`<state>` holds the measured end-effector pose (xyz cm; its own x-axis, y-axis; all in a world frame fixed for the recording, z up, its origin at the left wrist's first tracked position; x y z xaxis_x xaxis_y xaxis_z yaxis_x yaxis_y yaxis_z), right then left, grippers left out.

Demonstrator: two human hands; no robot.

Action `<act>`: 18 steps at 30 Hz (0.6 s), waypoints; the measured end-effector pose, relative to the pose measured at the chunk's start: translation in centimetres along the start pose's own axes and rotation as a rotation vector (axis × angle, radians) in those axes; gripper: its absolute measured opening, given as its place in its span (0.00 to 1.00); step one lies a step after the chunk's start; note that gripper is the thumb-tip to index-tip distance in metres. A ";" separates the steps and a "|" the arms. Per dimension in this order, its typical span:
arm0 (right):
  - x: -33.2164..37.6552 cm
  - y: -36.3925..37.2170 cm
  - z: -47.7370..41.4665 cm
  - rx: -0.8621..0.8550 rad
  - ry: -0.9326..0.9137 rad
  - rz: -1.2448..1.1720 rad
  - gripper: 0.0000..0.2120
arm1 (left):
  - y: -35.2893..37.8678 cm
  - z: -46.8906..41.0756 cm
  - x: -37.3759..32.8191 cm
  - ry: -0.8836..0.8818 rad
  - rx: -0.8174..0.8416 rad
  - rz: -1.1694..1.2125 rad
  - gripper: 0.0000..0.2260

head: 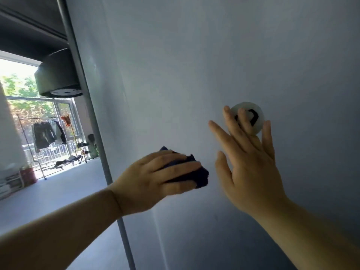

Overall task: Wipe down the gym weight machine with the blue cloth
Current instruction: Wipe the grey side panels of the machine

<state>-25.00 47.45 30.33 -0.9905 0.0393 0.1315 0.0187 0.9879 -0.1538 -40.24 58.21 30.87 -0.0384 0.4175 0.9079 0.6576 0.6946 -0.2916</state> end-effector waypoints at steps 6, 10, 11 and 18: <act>0.7 0.8 -0.9 0.002 0.056 0.047 0.26 | -2.6 0.9 7.7 -0.624 -0.178 -0.134 0.14; 2.7 1.2 -1.3 0.008 -0.004 -0.014 0.27 | -1.1 3.1 2.3 -0.495 -0.106 -0.055 0.12; 3.4 1.5 -1.2 0.024 -0.029 -0.033 0.27 | -0.7 4.2 0.8 -0.384 -0.039 -0.040 0.10; 4.8 3.3 0.6 0.098 -0.093 -0.002 0.28 | -3.1 6.3 8.1 -0.683 -0.084 -0.032 0.11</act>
<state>-29.81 50.79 29.90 -0.9990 0.0186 0.0416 0.0076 0.9683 -0.2495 -47.30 63.14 37.24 -0.5061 0.6926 0.5139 0.7036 0.6762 -0.2183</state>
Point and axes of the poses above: each hand's wrist, its own z-axis away from the middle knuckle, its own y-axis out of the palm, x = y × z, the point moved 5 cm from there along -z, towards the middle knuckle, and after that the axes turned 6 degrees about y, right-handed, at the moved point
